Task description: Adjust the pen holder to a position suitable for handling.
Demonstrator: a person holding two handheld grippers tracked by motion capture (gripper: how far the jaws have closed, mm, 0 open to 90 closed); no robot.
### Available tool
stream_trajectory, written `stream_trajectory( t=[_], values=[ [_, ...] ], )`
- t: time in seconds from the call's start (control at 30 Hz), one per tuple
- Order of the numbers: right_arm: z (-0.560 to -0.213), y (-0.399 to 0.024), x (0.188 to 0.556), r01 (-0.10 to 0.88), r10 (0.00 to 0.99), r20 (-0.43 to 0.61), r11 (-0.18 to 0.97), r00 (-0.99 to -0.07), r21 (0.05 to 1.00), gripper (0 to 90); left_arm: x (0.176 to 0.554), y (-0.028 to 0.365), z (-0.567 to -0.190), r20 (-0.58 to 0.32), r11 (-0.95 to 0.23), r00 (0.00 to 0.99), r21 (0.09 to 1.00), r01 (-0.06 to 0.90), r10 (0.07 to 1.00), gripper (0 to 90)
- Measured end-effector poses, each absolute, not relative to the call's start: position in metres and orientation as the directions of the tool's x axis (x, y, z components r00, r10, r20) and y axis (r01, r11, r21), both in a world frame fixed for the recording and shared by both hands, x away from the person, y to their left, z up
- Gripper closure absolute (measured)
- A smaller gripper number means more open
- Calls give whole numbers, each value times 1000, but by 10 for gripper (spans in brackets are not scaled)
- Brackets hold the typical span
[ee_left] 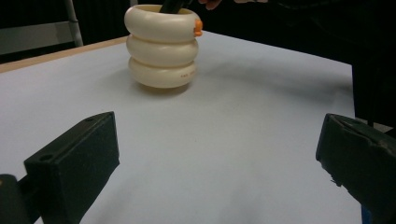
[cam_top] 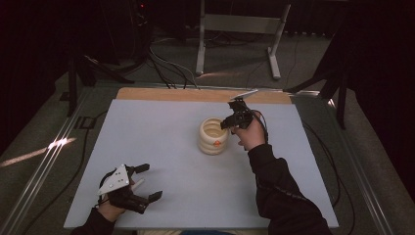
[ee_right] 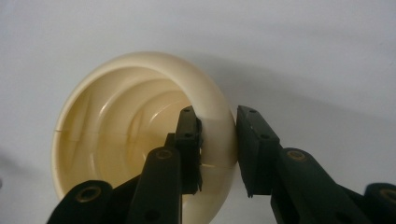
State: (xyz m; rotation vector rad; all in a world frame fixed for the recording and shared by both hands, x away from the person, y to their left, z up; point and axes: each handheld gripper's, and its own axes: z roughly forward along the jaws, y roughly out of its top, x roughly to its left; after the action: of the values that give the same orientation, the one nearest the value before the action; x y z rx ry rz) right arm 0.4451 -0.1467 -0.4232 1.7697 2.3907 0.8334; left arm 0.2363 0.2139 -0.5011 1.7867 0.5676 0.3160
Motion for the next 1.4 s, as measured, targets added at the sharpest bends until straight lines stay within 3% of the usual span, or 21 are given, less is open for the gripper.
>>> stream_trajectory(
  t=[0.4,0.8,1.4],
  values=[
    [-418,-129,414,856,890,228,266,-395,443,715,235,214,-500,-67,-215,848,954,209,526,1],
    [-431,-123,399,881,893,244,267,-378,390,715,235,214,-500,-66,-217,847,954,209,527,1],
    [-432,-118,394,879,890,255,260,-379,400,679,235,214,-501,-66,-219,846,953,211,529,1]
  ],
)
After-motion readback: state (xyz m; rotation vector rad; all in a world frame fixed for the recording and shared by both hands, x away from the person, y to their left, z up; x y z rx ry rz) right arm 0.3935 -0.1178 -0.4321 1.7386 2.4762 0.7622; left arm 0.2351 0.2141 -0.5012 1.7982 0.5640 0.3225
